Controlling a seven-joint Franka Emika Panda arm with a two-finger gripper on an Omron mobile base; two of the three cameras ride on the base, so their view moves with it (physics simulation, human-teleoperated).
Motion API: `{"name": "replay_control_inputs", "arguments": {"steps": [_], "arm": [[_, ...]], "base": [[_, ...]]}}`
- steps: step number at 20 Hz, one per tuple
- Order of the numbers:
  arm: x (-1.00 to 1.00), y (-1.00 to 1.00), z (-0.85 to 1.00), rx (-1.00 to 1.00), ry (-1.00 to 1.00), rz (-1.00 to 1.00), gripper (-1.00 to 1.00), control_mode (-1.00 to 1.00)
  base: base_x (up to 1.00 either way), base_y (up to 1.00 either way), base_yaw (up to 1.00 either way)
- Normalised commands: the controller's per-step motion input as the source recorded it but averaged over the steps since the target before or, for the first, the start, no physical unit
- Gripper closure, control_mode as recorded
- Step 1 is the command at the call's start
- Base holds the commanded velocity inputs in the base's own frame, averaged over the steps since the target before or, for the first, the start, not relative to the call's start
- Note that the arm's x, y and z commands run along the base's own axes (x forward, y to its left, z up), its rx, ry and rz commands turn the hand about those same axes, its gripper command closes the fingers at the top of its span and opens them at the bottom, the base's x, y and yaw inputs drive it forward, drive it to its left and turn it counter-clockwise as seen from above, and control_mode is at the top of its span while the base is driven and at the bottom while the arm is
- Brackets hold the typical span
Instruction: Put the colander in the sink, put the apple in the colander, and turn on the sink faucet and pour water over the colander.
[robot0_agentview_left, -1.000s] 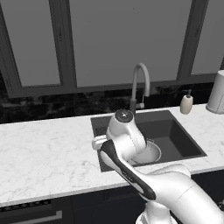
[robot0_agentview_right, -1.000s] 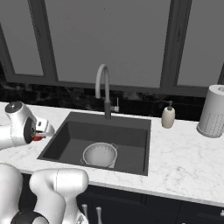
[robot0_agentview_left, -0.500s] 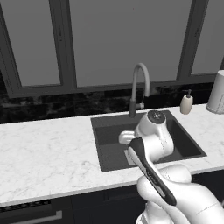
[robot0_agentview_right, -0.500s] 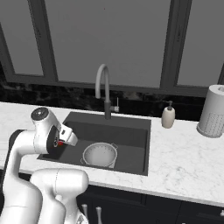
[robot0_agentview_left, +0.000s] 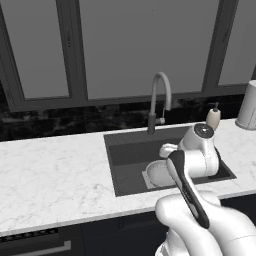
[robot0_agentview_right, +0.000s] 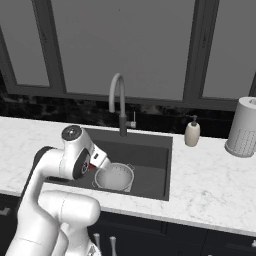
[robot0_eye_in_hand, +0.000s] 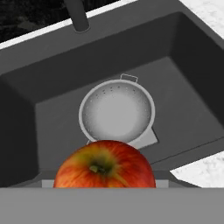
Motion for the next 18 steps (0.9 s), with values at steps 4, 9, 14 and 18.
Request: {"name": "replay_control_inputs", "arguments": {"steps": [4, 9, 14, 18], "arm": [[0.13, -0.53, 0.0, 0.0, 0.0, -0.07, 1.0, -1.0], [0.13, -0.26, 0.0, 0.0, 0.0, -0.01, 1.0, -1.0], [0.16, -0.05, 0.0, 0.0, 0.0, 0.01, 1.0, -1.0], [0.26, 0.0, -0.06, 0.0, 0.06, 0.01, 1.0, -1.0]], "base": [[0.0, 0.0, 0.0], [0.0, 0.0, 0.0], [0.0, 0.0, 0.0], [0.0, 0.0, 0.0]]}}
